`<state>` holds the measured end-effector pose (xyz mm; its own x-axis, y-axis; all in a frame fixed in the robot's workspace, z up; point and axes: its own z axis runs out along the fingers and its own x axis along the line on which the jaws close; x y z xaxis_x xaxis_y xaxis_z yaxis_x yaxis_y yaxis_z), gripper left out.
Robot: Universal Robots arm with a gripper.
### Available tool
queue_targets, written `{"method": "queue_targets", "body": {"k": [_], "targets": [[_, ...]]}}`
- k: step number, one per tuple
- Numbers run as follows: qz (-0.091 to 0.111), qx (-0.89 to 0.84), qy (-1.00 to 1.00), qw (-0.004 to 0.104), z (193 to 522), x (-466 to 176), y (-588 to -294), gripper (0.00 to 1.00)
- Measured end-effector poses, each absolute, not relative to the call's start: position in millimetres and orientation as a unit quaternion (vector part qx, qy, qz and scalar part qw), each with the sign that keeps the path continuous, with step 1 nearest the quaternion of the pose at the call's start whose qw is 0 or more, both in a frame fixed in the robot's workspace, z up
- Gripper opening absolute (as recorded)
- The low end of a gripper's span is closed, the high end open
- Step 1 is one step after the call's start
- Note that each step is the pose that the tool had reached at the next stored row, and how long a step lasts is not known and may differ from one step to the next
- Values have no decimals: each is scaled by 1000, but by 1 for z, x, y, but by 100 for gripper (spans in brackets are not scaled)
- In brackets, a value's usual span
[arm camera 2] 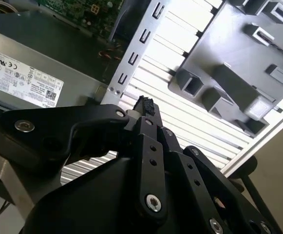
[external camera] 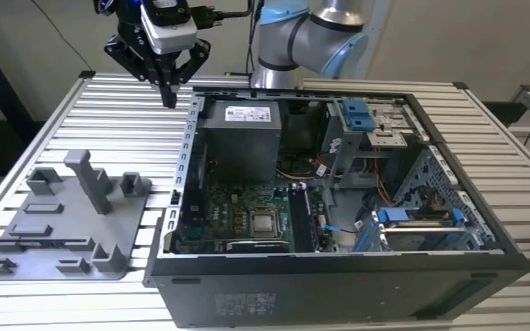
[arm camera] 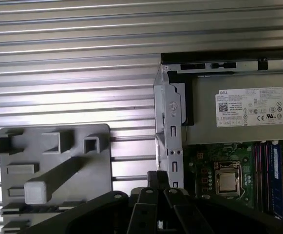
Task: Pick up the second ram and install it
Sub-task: 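Reach for the second ram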
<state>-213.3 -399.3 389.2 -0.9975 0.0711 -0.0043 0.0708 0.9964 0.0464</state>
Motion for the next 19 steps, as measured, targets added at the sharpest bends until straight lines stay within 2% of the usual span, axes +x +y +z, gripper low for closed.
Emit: {"method": "queue_targets", "body": {"k": [19], "targets": [[23,36,999,3,389,-246,-399,11]]}}
